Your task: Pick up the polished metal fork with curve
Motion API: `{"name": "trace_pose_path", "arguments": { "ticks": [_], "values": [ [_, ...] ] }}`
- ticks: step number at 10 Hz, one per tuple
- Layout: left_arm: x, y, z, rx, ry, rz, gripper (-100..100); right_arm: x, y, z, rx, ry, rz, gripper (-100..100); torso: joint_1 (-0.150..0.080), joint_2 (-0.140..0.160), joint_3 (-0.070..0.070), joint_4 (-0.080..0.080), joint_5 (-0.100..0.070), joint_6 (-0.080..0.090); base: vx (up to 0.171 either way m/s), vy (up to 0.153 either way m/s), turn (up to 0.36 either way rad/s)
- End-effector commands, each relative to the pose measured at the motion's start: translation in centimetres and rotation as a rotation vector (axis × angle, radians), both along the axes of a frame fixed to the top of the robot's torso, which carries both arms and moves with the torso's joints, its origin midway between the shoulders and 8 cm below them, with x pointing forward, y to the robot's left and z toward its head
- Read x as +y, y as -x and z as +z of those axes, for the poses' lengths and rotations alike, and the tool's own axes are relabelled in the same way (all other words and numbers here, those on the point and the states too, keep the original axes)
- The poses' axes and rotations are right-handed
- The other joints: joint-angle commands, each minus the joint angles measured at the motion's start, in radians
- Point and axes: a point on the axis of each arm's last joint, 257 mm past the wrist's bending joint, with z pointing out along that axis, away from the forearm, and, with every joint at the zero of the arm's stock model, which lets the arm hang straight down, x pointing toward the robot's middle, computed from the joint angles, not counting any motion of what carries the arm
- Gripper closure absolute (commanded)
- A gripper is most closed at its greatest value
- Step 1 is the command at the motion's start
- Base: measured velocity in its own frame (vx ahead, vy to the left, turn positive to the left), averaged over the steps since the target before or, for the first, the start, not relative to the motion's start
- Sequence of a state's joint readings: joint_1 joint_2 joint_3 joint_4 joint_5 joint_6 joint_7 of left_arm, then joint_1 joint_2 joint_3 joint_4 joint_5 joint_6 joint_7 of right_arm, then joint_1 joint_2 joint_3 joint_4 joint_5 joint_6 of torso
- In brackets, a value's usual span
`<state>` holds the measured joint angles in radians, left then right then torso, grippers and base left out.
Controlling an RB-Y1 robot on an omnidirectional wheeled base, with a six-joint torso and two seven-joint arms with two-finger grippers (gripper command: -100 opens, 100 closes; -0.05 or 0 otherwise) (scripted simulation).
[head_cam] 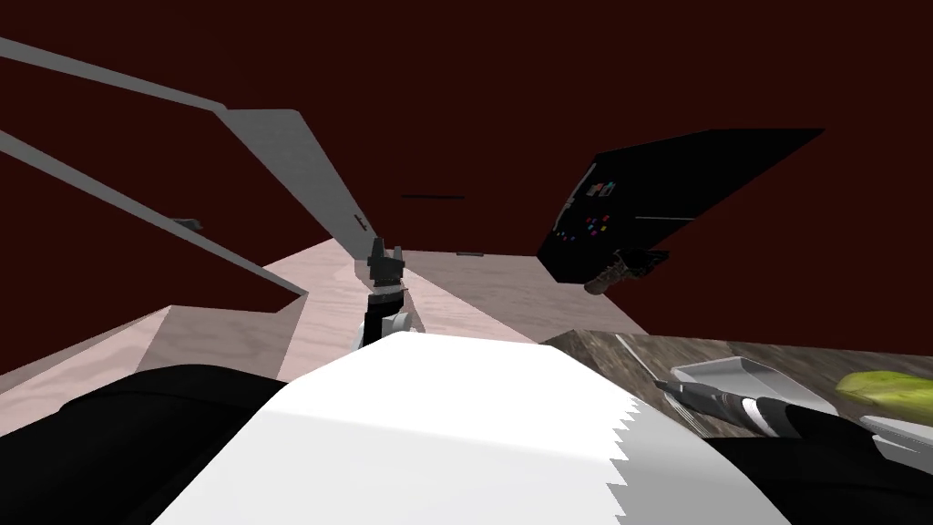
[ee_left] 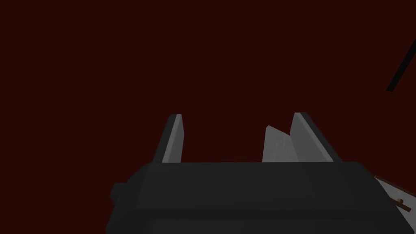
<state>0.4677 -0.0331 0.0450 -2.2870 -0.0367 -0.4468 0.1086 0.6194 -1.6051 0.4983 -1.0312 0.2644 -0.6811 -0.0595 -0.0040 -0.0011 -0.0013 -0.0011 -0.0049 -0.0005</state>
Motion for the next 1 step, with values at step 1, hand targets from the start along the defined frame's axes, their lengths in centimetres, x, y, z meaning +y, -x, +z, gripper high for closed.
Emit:
{"name": "trace_pose_path", "arguments": {
  "ticks": [1],
  "values": [
    [0.00, 0.00, 0.00, 0.000, 0.000, 0.000, 0, 0.00, 0.00, 0.00, 0.000, 0.000, 0.000, 0, 0.000, 0.000, 0.000, 0.000, 0.000, 0.000, 0.000, 0.000, 0.000]
  ]
}}
